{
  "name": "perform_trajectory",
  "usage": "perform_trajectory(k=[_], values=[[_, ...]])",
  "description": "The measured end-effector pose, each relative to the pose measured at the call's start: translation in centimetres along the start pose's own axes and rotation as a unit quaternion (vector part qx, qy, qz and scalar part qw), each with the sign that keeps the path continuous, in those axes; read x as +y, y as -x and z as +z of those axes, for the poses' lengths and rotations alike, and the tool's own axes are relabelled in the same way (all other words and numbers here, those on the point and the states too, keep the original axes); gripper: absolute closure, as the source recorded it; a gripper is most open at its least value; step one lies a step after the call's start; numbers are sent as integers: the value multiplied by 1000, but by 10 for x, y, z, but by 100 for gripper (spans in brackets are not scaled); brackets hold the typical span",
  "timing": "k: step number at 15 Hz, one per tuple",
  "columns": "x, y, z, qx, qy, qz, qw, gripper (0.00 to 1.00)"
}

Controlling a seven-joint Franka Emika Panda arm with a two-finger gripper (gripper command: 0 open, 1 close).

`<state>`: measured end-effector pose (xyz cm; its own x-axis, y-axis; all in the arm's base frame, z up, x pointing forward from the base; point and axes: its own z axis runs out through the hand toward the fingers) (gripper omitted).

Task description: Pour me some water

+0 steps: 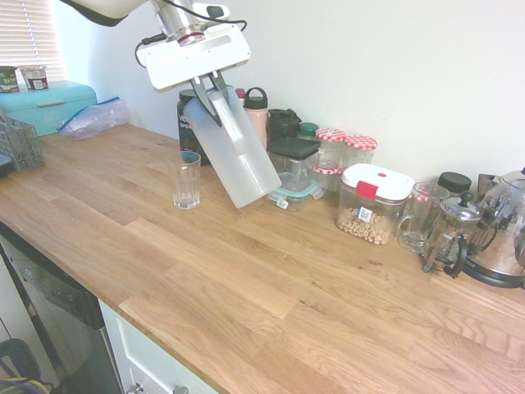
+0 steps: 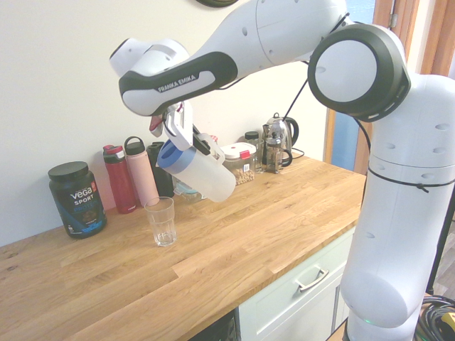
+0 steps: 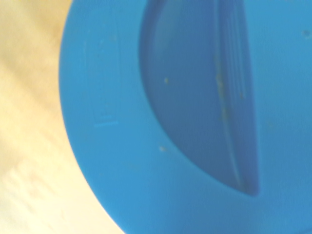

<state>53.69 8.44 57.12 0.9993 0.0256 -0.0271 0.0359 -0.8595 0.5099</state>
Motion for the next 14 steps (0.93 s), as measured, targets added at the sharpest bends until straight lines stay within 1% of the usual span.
perform_trajectory(k=[3, 4, 6, 8, 10, 12, 14], values=[[52, -7, -1, -1, -56, 67, 996, 100], [72, -6, 2, -5, -75, 91, 993, 100], [116, 3, 23, -21, -114, 141, 983, 100], [153, 20, 65, -38, -151, 193, 969, 100], [172, 38, 101, -51, -183, 245, 951, 100], [176, 52, 118, -53, -209, 292, 932, 100], [186, 66, 123, -46, -228, 336, 913, 100]])
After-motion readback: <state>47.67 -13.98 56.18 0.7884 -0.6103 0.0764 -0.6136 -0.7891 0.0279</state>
